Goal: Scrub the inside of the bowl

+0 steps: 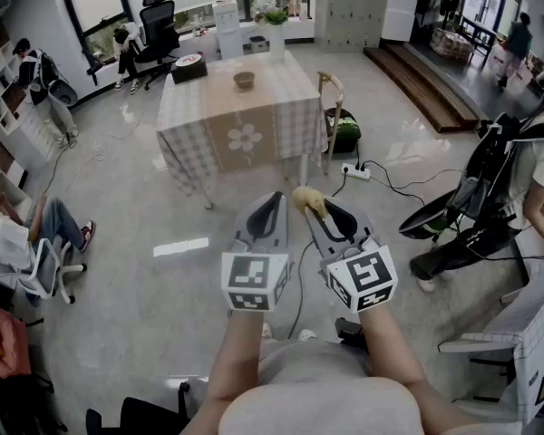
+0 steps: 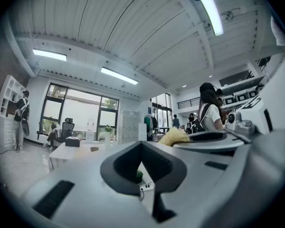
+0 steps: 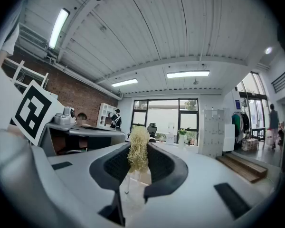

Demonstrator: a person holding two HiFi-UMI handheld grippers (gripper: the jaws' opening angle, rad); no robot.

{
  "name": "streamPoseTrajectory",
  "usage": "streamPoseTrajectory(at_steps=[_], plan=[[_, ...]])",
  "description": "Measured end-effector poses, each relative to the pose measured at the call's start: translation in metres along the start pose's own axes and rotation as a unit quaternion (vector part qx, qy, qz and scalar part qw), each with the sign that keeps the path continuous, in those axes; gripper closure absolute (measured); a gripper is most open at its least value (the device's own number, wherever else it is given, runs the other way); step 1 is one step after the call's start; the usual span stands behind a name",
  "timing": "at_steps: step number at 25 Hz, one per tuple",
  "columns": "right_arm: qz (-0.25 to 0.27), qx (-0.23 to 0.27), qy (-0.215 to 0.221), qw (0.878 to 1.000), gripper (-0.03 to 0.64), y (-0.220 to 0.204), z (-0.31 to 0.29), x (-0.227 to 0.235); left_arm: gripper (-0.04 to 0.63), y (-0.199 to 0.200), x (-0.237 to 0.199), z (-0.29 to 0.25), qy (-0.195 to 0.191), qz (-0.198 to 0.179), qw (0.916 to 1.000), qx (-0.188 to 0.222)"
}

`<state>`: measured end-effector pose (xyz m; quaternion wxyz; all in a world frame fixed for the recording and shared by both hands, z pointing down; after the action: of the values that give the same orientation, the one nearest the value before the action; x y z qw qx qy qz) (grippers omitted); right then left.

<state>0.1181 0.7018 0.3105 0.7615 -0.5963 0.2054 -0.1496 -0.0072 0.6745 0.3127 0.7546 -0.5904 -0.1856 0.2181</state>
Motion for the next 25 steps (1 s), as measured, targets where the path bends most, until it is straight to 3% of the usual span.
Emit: streamPoseTrajectory(at_steps=[13, 25], plan=[[-0.012, 0.01, 0.004, 1.0, 0.526, -0.001, 0.01, 0.018, 0.584, 0.0, 0.021, -0.004, 0.003, -0.015, 0.9999, 0.0], [-0.024, 0.006, 0.003, 1.0, 0.526, -0.026, -0.046, 0.025, 0.584, -0.021, -0.03, -0.04, 0.002, -0.01, 1.0, -0.001]])
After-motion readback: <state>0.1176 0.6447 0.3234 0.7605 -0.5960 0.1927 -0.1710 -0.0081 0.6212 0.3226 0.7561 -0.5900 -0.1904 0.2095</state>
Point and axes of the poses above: the fingertips, and each gripper's own axes: z backward along the fingers, x to its right, y out of its top, the point moved 7 cm from there along z, backward along the fingers, and after that the axes turned 13 degrees about x, right-handed, at the moved point
